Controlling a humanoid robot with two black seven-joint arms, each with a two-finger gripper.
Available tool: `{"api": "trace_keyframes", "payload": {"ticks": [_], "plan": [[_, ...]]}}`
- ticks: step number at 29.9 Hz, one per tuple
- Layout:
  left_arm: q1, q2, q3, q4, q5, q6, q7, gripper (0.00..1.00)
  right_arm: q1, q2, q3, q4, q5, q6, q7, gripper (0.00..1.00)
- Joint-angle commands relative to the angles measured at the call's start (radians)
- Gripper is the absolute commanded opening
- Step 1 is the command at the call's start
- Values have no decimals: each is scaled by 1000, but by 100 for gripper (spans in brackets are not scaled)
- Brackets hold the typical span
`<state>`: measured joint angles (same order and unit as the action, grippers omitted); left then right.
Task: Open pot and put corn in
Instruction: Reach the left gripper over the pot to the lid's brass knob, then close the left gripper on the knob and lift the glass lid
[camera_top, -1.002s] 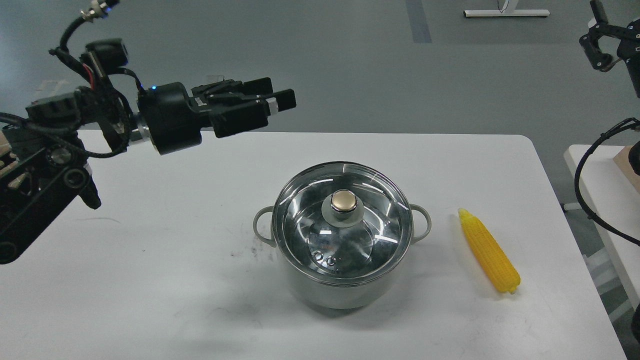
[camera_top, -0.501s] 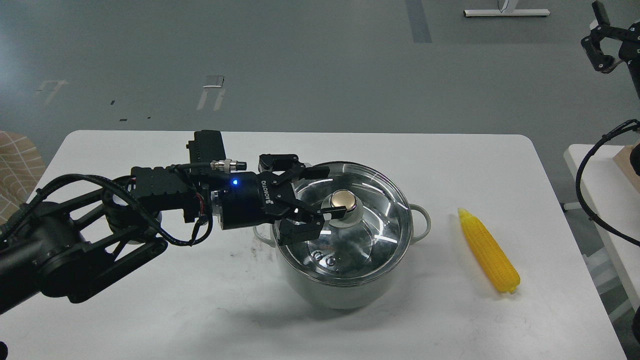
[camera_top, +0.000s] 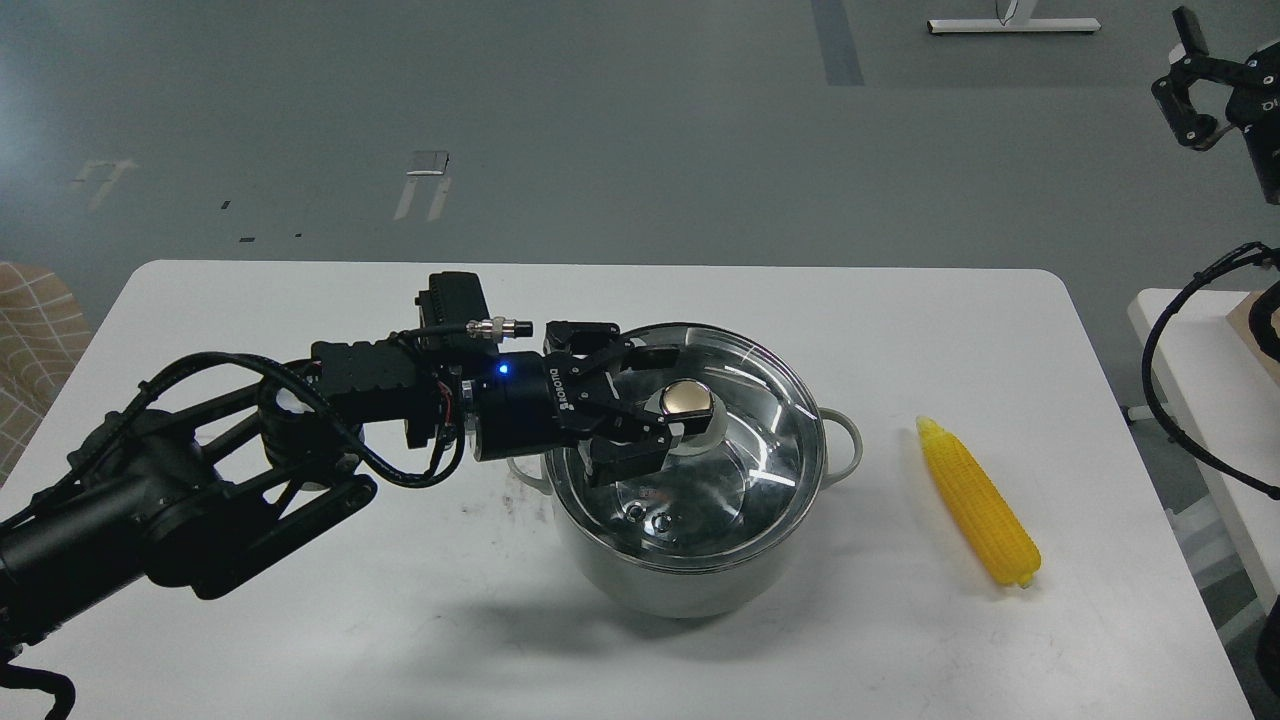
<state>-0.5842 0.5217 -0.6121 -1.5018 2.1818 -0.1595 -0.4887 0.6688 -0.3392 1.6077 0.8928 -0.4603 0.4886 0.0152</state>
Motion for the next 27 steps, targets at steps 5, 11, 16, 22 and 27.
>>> {"api": "trace_keyframes", "payload": {"ticks": [5, 11, 16, 22, 27], "plan": [[0, 1, 22, 20, 0, 0, 0, 64, 0, 3, 0, 0, 0, 0, 0, 100], [0, 1, 23, 20, 0, 2, 0, 58, 0, 3, 0, 0, 0, 0, 0, 100], [3, 1, 23, 20, 0, 5, 0, 42, -2, 5, 0, 0, 0, 0, 0, 100], [-2, 1, 22, 9, 0, 8, 0, 33, -2, 6, 0, 0, 0, 0, 0, 100], [-3, 8, 22, -23, 0, 18, 0, 33, 0, 12, 0, 0, 0, 0, 0, 100]]}}
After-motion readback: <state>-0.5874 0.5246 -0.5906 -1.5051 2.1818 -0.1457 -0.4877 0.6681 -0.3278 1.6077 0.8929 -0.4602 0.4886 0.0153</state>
